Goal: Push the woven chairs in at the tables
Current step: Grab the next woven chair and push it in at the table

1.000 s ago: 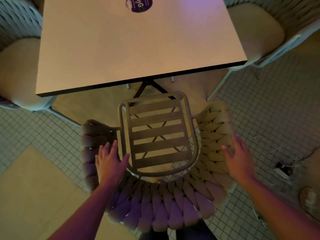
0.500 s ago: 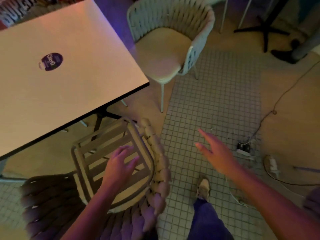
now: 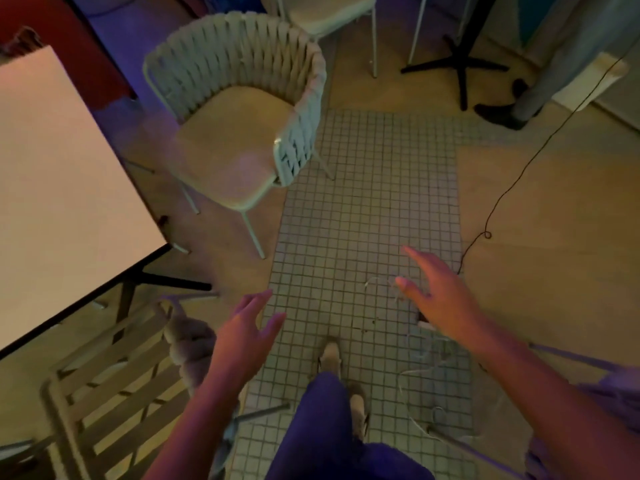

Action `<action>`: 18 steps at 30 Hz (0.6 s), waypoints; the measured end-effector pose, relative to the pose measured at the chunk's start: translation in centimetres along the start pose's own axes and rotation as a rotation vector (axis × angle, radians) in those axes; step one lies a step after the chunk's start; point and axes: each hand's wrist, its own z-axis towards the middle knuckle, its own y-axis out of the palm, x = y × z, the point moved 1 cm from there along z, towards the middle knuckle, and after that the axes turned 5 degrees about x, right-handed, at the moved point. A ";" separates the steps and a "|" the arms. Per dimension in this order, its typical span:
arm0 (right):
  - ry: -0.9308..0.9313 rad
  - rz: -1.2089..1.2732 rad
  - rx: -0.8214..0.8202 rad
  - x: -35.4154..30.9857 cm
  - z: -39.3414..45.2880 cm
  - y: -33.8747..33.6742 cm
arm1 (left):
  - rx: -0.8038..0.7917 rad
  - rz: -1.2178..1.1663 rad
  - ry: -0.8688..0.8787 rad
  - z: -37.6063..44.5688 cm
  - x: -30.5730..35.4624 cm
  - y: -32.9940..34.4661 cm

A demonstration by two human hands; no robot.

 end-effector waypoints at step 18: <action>-0.047 0.102 -0.062 -1.5 39.5 -10.3 | 0.067 -0.001 -0.026 38.7 15.0 -3.2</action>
